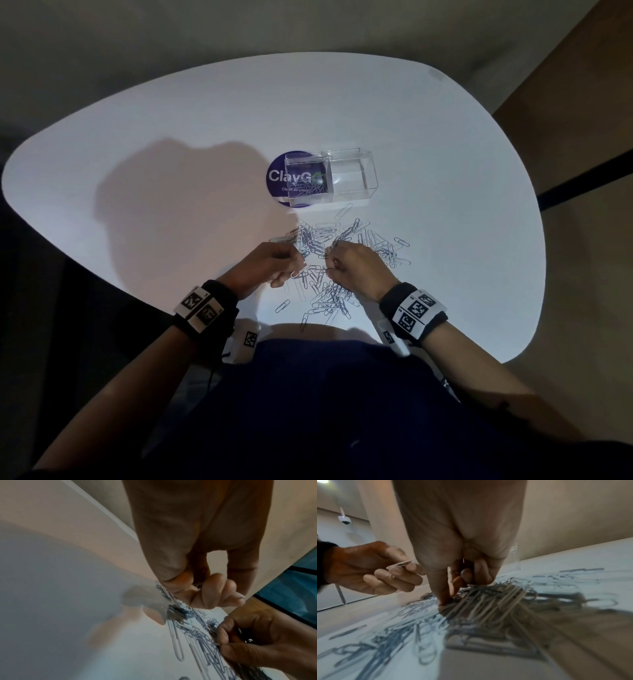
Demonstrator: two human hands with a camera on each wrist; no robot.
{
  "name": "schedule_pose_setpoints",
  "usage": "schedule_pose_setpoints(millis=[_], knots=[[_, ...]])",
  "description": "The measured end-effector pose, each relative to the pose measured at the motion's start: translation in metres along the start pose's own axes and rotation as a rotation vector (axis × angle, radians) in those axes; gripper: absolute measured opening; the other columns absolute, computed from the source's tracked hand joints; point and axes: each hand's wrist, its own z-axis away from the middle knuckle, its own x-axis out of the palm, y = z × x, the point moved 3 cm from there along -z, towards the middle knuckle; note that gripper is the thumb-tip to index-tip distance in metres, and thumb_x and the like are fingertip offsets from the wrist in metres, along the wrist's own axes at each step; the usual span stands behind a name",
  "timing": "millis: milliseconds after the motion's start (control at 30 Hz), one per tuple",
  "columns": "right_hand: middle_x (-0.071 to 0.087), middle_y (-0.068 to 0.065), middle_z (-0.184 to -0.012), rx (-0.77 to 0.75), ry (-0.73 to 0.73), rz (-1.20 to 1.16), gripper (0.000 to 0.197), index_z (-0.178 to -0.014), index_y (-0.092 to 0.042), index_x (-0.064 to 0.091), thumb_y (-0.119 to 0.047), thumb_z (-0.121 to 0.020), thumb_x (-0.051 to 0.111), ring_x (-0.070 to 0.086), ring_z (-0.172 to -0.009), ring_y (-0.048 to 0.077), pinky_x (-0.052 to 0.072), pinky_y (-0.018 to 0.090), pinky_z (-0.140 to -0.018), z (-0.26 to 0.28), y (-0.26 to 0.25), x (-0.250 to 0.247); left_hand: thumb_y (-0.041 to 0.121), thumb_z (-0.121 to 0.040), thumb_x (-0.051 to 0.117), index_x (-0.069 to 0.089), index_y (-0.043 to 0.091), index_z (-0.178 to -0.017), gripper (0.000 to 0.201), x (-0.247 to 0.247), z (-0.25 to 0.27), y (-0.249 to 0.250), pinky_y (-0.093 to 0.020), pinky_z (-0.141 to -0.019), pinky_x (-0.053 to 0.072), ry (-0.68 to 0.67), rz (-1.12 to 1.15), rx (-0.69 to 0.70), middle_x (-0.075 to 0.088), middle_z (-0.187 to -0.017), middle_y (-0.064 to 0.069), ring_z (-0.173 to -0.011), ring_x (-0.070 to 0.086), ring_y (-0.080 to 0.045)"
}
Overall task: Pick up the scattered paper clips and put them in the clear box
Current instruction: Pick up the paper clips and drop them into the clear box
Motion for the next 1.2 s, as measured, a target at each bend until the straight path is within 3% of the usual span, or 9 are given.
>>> schedule_pose_setpoints(millis=[167,300,400,533,667,833,967,1067,1200], knots=[[0.062,-0.001,-0.082,0.035,0.031,-0.196,0.019,-0.073,-0.017,0.058,-0.014,-0.082,0.074,0.06,-0.074,0.016,0.052,0.034,-0.068,0.002,0.012,-0.007,0.014,-0.081,0.075,0.071,0.02,-0.075,0.009,-0.007,-0.006,-0.005,-0.025,-0.059,0.041,0.037,-0.351,0.043,0.055,-0.059,0.01,-0.057,0.048,-0.006],[0.072,0.006,-0.09,0.174,0.069,-0.449,0.016,-0.074,-0.008,0.065,-0.008,-0.081,0.079,0.066,-0.084,0.003,0.048,0.006,-0.073,0.01,0.016,-0.018,0.02,-0.075,0.08,0.073,0.024,-0.077,0.008,-0.009,-0.007,-0.007,-0.022,-0.062,0.037,0.026,-0.632,0.073,0.052,-0.052,0.018,-0.054,0.046,0.001],[0.073,0.008,-0.087,0.28,0.077,-0.624,0.012,-0.078,-0.015,0.069,-0.007,-0.082,0.077,0.067,-0.079,0.019,0.053,0.023,-0.07,0.011,0.02,-0.018,0.017,-0.079,0.076,0.072,0.019,-0.088,0.011,-0.008,-0.007,-0.001,-0.026,-0.061,0.035,0.097,-0.708,0.21,0.041,-0.051,0.012,-0.051,0.043,-0.002],[0.057,0.015,-0.067,0.444,0.053,-1.058,0.019,-0.094,-0.004,0.074,0.001,-0.085,0.058,0.041,-0.051,0.017,0.029,0.024,-0.044,0.011,0.024,-0.016,0.022,-0.083,0.073,0.069,0.016,-0.103,0.021,0.009,-0.013,0.001,-0.025,-0.063,0.031,0.113,-0.799,0.367,0.052,-0.07,0.011,-0.066,0.045,-0.002],[0.04,0.012,-0.07,0.503,0.055,-1.406,0.017,-0.072,-0.002,0.06,-0.003,-0.073,0.044,0.029,-0.046,0.016,0.017,0.026,-0.039,0.01,0.023,-0.019,0.025,-0.085,0.071,0.067,0.014,-0.108,0.026,0.025,-0.023,-0.006,-0.029,-0.08,0.046,0.097,-1.011,0.407,0.069,-0.105,-0.001,-0.091,0.061,-0.016],[0.031,-0.001,-0.057,0.528,0.064,-1.544,0.022,-0.064,-0.012,0.062,-0.011,-0.084,0.054,0.03,-0.048,0.013,0.017,0.022,-0.039,0.012,0.021,-0.021,0.006,-0.087,0.053,0.058,0.01,-0.077,0.012,0.03,-0.029,-0.005,-0.04,-0.064,0.049,0.106,-1.097,0.444,0.061,-0.075,-0.002,-0.067,0.055,-0.02],[0.04,0.008,-0.066,0.43,0.023,-1.358,0.037,-0.097,0.007,0.071,-0.027,-0.082,0.076,0.026,-0.038,0.008,0.016,0.02,-0.038,0.011,0.018,-0.016,0.016,-0.094,0.053,0.055,0.012,-0.08,0.014,0.024,-0.032,-0.007,-0.031,-0.066,0.042,0.083,-0.981,0.377,0.058,-0.078,0.001,-0.071,0.052,-0.014],[0.048,0.005,-0.059,0.436,0.058,-1.387,0.033,-0.089,0.012,0.061,-0.02,-0.091,0.068,0.026,-0.033,0.005,0.02,0.015,-0.033,0.011,0.015,-0.018,0.011,-0.092,0.057,0.051,0.015,-0.073,0.02,0.013,-0.028,-0.001,-0.022,-0.066,0.035,0.111,-0.648,0.312,0.052,-0.073,0.008,-0.067,0.047,-0.005],[0.048,0.001,-0.059,0.522,-0.009,-1.583,0.032,-0.076,-0.011,0.066,-0.016,-0.103,0.051,0.03,-0.034,0.004,0.014,0.016,-0.033,0.01,0.014,-0.018,0.0,-0.089,0.05,0.051,0.007,-0.081,0.01,0.002,-0.019,0.012,-0.017,-0.052,0.029,0.012,-0.122,0.101,0.048,-0.07,0.008,-0.058,0.035,-0.005]])
